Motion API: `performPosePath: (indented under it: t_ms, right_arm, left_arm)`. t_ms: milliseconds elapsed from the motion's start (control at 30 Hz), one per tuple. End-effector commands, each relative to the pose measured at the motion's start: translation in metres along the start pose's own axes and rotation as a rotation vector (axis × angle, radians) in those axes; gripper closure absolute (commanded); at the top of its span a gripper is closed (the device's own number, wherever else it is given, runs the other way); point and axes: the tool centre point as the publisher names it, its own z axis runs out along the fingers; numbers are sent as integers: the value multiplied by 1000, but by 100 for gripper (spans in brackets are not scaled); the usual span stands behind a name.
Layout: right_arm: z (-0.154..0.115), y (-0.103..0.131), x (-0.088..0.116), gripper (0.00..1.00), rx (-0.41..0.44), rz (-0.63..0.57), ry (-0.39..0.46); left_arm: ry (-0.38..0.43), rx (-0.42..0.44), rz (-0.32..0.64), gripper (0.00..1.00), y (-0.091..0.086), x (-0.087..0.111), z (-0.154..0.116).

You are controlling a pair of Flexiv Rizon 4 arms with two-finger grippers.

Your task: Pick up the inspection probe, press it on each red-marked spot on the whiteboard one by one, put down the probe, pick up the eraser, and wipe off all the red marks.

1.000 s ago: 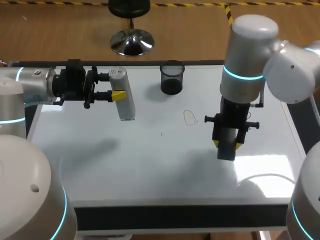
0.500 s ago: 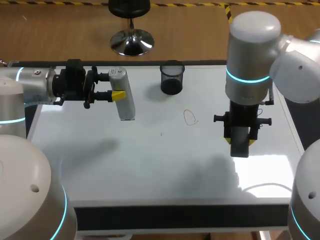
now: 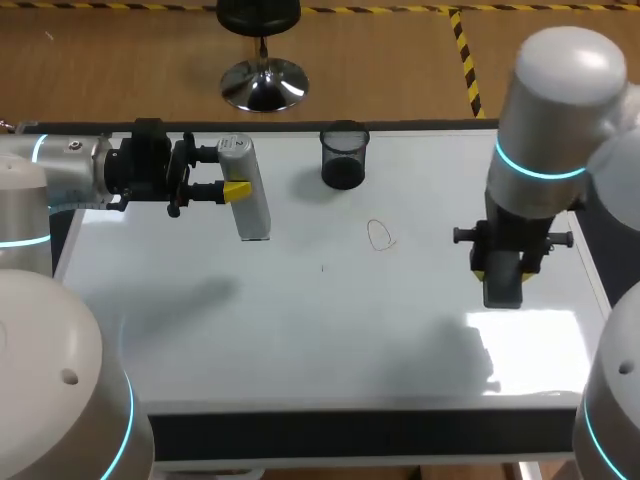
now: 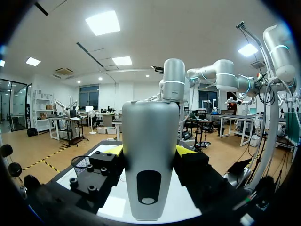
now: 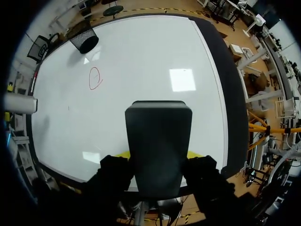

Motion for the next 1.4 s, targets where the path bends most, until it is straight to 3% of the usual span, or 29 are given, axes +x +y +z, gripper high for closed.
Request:
performPosePath:
  t_ms: [33, 1033, 1400]
  right_arm:
    - [-2, -5, -8, 100, -20, -1, 35]
    - [-2, -5, -8, 100, -20, -1, 35]
    - [-2, -5, -8, 100, -20, -1, 35]
  left_arm:
    - [2, 1, 0, 100, -1, -1, 0]
    - [2, 1, 0, 100, -1, -1, 0]
    - [61, 0, -6, 100, 2, 2, 29]
